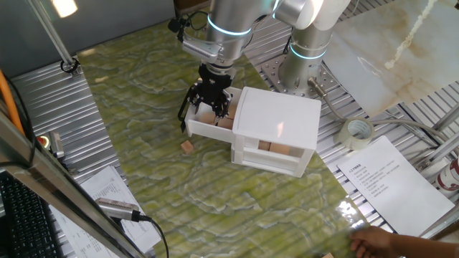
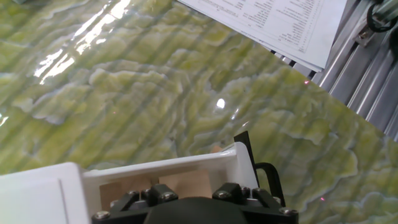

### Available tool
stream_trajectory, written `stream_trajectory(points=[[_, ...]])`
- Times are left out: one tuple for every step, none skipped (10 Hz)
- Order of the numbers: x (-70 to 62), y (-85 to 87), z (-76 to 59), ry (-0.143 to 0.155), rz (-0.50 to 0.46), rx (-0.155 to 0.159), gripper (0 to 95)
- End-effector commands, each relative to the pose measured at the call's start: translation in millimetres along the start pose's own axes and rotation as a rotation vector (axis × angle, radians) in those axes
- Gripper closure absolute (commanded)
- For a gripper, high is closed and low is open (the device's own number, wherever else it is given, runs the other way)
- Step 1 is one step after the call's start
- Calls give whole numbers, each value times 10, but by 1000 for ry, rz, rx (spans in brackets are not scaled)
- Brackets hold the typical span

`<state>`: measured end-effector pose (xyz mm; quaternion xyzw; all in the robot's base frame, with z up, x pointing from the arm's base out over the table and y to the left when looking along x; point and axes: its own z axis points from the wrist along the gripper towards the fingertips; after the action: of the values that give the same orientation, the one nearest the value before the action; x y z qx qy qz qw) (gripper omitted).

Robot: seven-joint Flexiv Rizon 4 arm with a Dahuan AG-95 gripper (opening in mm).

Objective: Take something out of a drawer

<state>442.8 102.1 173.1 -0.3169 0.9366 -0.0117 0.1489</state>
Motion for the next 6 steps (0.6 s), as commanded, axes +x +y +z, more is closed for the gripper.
stream_trajectory(points=[[3, 1, 3, 2, 4, 3, 380], [3, 1, 3, 2, 5, 3, 380], [3, 1, 3, 3, 3, 4, 380], [3, 2, 3, 2, 4, 3, 380], [3, 2, 3, 3, 7, 2, 380], [3, 2, 3, 3, 7, 2, 380]])
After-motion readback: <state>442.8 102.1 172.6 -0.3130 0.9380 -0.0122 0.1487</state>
